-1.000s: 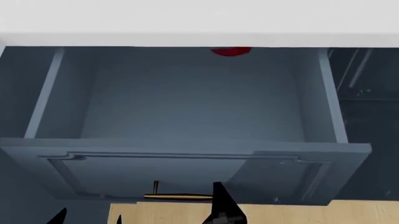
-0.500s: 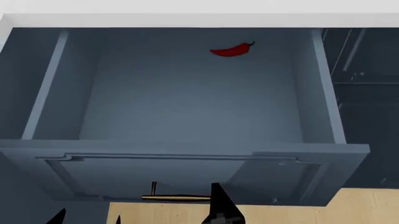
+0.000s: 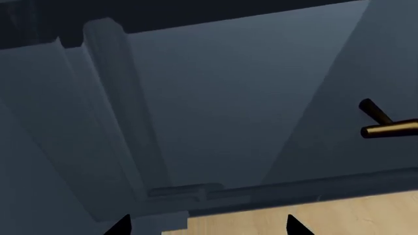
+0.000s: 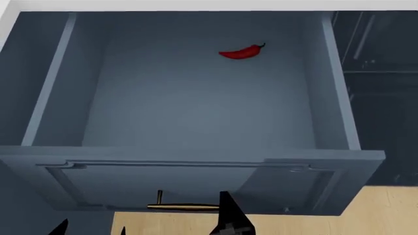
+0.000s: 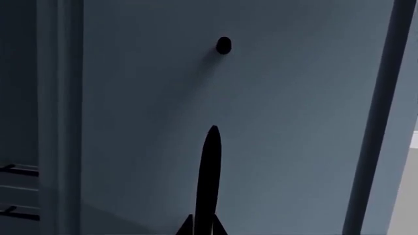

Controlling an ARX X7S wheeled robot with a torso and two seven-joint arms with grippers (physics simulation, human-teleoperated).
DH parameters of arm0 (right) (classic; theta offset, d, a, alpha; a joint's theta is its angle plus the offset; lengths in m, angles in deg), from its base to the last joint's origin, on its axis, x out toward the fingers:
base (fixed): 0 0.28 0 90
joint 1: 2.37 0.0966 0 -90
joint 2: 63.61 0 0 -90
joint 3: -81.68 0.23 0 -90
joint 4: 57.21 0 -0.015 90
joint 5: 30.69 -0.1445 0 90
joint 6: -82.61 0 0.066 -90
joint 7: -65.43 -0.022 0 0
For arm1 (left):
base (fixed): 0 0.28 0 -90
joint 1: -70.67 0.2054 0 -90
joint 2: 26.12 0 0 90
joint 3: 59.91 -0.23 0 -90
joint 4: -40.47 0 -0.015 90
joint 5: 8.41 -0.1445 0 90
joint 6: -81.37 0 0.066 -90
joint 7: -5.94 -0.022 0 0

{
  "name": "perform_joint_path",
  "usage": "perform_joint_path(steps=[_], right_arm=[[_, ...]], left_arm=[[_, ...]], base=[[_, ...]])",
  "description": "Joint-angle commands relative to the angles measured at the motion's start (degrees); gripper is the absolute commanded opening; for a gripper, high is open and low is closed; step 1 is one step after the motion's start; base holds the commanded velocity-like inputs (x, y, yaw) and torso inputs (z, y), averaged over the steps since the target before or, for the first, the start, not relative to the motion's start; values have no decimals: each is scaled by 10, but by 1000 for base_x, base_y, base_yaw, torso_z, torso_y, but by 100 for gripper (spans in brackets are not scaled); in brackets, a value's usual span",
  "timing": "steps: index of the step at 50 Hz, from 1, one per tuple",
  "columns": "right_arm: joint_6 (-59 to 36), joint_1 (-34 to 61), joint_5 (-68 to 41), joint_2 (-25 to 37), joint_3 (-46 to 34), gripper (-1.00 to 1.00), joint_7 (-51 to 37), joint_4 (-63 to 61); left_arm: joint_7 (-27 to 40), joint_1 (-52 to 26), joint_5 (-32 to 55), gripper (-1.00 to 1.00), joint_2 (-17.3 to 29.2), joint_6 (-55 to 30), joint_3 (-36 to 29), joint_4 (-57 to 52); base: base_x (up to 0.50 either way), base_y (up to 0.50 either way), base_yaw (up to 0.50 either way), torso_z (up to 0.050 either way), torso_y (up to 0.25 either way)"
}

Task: Open the left drawer.

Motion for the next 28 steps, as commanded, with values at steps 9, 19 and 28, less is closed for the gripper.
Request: perform_joint_path(steps=[9, 19, 28], right_arm=[[-12, 0, 49, -9, 14, -100, -7, 2], [-25, 3, 55, -8, 10, -100, 2, -11], [-17, 1, 56, -9, 9, -100, 0, -6]], left_arm=[[-12, 13, -4, 100, 9, 6, 17, -2], [-11, 12, -3, 100, 10, 6, 16, -2], [-9, 12, -2, 100, 11, 6, 14, -2]], base=[[-147, 1, 0, 0, 1], [-156, 1, 0, 1, 1], [-150, 2, 0, 0, 1]])
